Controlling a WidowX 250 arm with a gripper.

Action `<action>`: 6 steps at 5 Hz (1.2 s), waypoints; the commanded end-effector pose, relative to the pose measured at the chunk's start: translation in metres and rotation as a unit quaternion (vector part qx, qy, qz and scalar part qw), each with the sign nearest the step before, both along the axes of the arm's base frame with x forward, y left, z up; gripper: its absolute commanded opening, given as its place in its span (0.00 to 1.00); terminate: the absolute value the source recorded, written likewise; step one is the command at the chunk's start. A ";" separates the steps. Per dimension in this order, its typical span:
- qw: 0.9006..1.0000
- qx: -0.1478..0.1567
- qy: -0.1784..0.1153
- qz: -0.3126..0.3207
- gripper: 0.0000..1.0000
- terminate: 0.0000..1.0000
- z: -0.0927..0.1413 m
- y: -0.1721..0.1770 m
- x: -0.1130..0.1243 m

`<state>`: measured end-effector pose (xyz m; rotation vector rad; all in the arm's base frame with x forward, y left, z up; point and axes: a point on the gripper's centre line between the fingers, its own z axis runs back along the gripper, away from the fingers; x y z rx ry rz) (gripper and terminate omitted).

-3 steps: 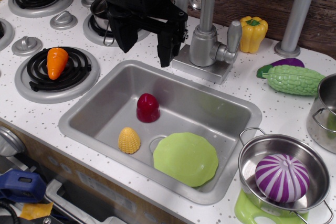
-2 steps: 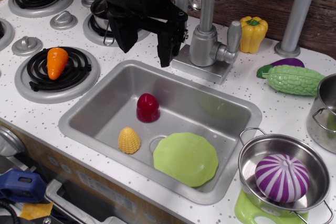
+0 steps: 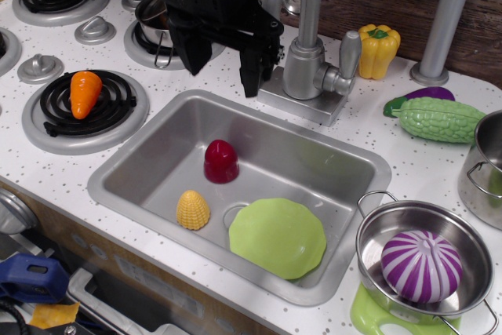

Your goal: Turn faucet front to left

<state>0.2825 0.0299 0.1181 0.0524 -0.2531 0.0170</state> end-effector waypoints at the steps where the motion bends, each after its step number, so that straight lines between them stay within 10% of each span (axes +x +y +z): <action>1: 0.997 -0.005 -0.077 0.003 1.00 0.00 0.011 0.003 0.025; 4: 0.988 0.011 -0.156 0.017 1.00 0.00 -0.002 0.019 0.064; 5: 0.986 0.022 -0.166 0.020 0.00 0.00 0.002 0.029 0.072; 6: 0.985 0.040 -0.167 0.015 0.00 0.00 0.007 0.038 0.078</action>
